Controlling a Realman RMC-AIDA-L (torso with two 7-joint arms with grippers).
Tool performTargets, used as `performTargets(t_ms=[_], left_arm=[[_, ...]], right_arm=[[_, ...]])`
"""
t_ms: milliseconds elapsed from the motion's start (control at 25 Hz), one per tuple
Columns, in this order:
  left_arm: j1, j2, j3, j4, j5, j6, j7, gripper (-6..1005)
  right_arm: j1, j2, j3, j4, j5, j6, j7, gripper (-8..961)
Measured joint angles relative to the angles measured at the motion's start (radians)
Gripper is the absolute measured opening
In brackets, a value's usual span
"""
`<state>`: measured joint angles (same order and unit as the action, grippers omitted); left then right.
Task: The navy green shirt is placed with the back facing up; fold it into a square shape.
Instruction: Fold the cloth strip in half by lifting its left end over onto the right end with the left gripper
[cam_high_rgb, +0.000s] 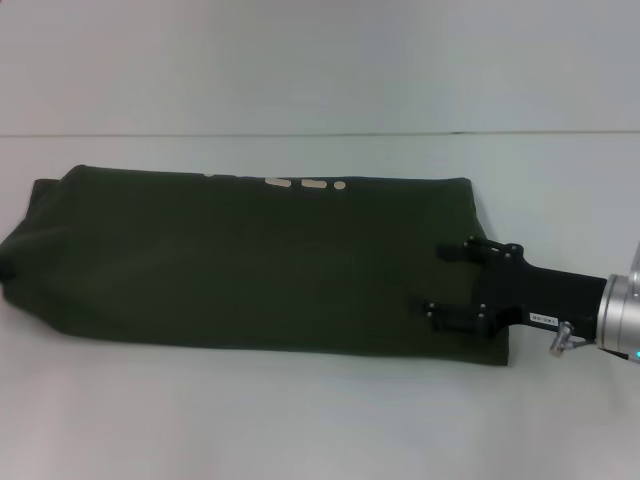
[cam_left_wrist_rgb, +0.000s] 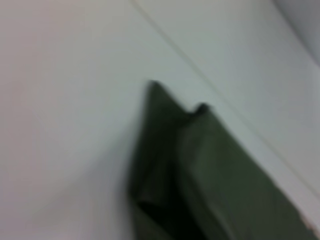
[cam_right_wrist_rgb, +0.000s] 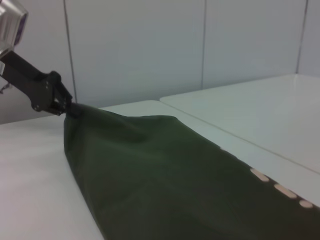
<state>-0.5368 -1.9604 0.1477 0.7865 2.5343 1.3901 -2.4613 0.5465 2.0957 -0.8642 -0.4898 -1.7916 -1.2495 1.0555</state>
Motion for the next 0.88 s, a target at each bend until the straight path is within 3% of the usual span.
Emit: performTargets(t_ms=[240, 400, 520, 560, 600, 760, 800, 840, 880], left_arm=[[-0.08, 0.006, 0.006, -0.035, -0.09, 0.083, -0.006, 32], [-0.162, -0.002, 0.09, -0.124, -0.212, 0.101, 0.005, 33], [-0.237, -0.042, 0.198, -0.166, -0.292, 0.084, 0.025, 33], [-0.289, -0.078, 0.261, -0.178, -0.325, 0.068, 0.038, 33], [-0.289, -0.078, 0.261, -0.178, -0.325, 0.068, 0.038, 33], [-0.388, -0.18, 0.349, -0.194, -0.381, 0.008, 0.085, 33], [-0.388, -0.18, 0.349, -0.194, -0.381, 0.008, 0.085, 32], [-0.437, -0.209, 0.422, -0.27, -0.423, -0.061, 0.132, 32], [-0.448, -0.211, 0.437, -0.297, -0.438, -0.081, 0.148, 32]], right_arm=[[-0.039, -0.002, 0.028, 0.0, 0.0, 0.013, 0.006, 894], [-0.076, -0.002, 0.06, 0.001, 0.0, 0.013, 0.006, 894], [-0.103, -0.002, 0.082, 0.0, 0.0, 0.005, 0.007, 894], [-0.111, -0.001, 0.088, 0.0, 0.0, 0.001, 0.01, 894], [-0.12, -0.001, 0.092, 0.0, 0.0, -0.001, 0.015, 894], [-0.164, -0.003, 0.114, -0.001, 0.0, -0.024, 0.033, 895], [-0.164, -0.003, 0.114, -0.001, 0.0, -0.024, 0.033, 895], [-0.172, -0.004, 0.121, -0.001, 0.0, -0.033, 0.033, 895], [-0.181, -0.003, 0.127, -0.002, 0.0, -0.041, 0.034, 895]])
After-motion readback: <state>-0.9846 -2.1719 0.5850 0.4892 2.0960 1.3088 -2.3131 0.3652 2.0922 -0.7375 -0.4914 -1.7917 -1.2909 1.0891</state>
